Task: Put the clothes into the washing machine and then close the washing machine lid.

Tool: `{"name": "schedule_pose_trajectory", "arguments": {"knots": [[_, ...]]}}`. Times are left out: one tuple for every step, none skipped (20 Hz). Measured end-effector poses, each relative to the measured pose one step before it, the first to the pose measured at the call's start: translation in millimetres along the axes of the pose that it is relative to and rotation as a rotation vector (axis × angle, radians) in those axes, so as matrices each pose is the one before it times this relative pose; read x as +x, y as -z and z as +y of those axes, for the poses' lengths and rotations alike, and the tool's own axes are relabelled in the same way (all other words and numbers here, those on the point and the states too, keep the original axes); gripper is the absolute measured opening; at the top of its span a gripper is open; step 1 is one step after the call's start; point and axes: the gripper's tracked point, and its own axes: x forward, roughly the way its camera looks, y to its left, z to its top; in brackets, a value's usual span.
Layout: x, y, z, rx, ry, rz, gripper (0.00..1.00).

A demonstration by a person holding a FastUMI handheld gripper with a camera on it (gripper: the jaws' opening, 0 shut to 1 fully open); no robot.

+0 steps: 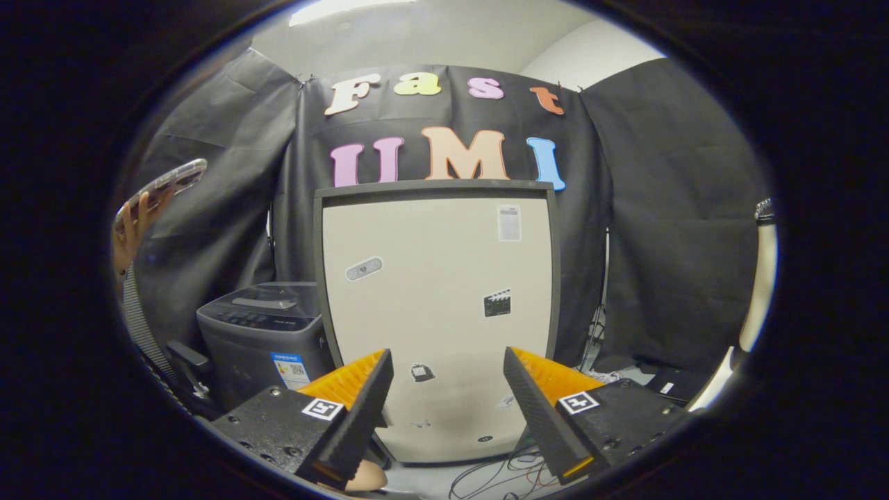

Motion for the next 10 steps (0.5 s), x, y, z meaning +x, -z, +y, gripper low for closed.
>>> {"name": "schedule_pose_trajectory", "arguments": {"knots": [[-0.12,0.28,0.12,-0.00026,0.0,-0.00072,0.97],[0.04,-0.18,0.02,-0.0002,-0.00028,-0.00012,0.97],[0.45,-0.06,-0.04,-0.00015,-0.00021,-0.00013,0.97],[0.06,-0.01,-0.06,0.00017,-0.00093,0.00041,0.97],[0.45,-0.4,0.19,-0.00006,-0.00053,-0.00045,0.97],[-0.18,0.08,-0.09,-0.00011,-0.00012,-0.00031,0.97],[-0.58,-0.33,-0.03,-0.00022,0.00006,0.00048,0.97],[0.7,0.76,0.24,0.00015,0.00025,0.00057,0.97],[-0.71,0.14,-0.15,-0.00022,-0.00012,-0.00037,0.97],[0.25,-0.35,0.2,0.00007,0.00013,-0.00018,0.97]]}}
